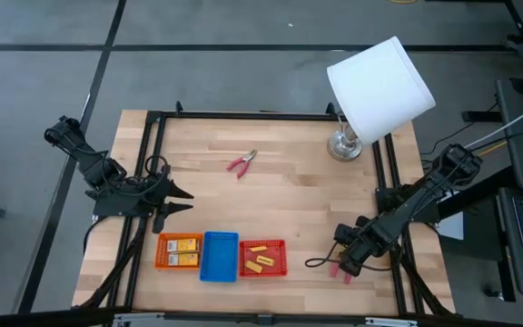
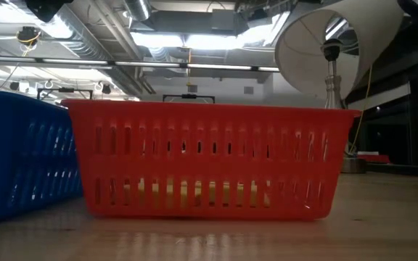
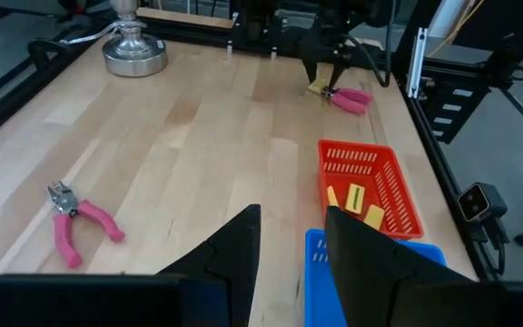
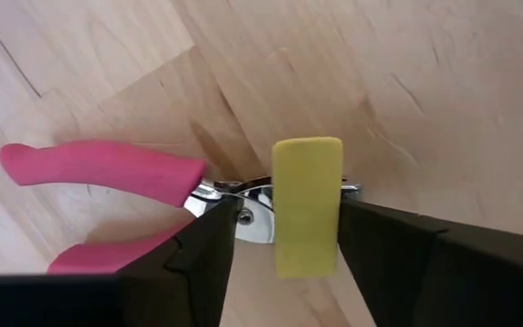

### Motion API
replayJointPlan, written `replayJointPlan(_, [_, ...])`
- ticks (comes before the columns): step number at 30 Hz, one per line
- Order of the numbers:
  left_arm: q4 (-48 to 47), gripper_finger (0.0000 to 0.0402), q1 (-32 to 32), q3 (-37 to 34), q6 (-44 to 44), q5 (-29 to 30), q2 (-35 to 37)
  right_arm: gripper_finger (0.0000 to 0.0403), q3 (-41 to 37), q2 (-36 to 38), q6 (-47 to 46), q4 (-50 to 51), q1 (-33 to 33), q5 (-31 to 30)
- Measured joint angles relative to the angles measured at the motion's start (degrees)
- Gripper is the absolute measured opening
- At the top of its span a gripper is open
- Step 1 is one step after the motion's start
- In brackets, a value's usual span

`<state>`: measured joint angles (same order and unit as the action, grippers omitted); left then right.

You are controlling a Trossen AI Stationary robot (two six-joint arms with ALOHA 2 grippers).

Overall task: Pick & Place School Supplies
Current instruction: Put the eraser into the red bin

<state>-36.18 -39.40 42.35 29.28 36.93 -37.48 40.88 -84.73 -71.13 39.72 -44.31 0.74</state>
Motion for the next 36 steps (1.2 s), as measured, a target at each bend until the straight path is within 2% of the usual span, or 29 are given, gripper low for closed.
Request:
replayJointPlan(4, [0.0, 0.0121, 0.0, 0.0, 0.0, 0.0, 0.0, 0.0163, 0.0, -0.1, -0.3, -0.3, 0.0, 0.4])
replayJointPlan(14, [0.0, 0.0120, 0.0, 0.0, 0.0, 0.0, 0.0, 0.0061, 0.0, -0.1, -0.9, -0.3, 0.0, 0.1])
replayJointPlan(20, [0.0, 0.0120, 0.0, 0.0, 0.2, 1.1, 0.0, 0.0060, 0.6, -0.2, -0.7, 0.5, -0.1, -2.0])
replayJointPlan(24, [0.0, 0.0120, 0.0, 0.0, 1.0, 1.5, 0.0, 0.0056, 3.2, -0.6, 0.2, 5.7, 0.1, -7.1])
replayJointPlan(31, [0.0, 0.0120, 0.0, 0.0, 2.7, 3.5, -0.5, 0.0053, 15.5, -0.5, 4.1, 9.4, 2.3, -14.2])
replayJointPlan(36, [0.0, 0.0120, 0.0, 0.0, 3.9, 4.6, -2.6, 0.0053, 24.3, -2.6, 12.5, 9.2, 6.6, -18.3])
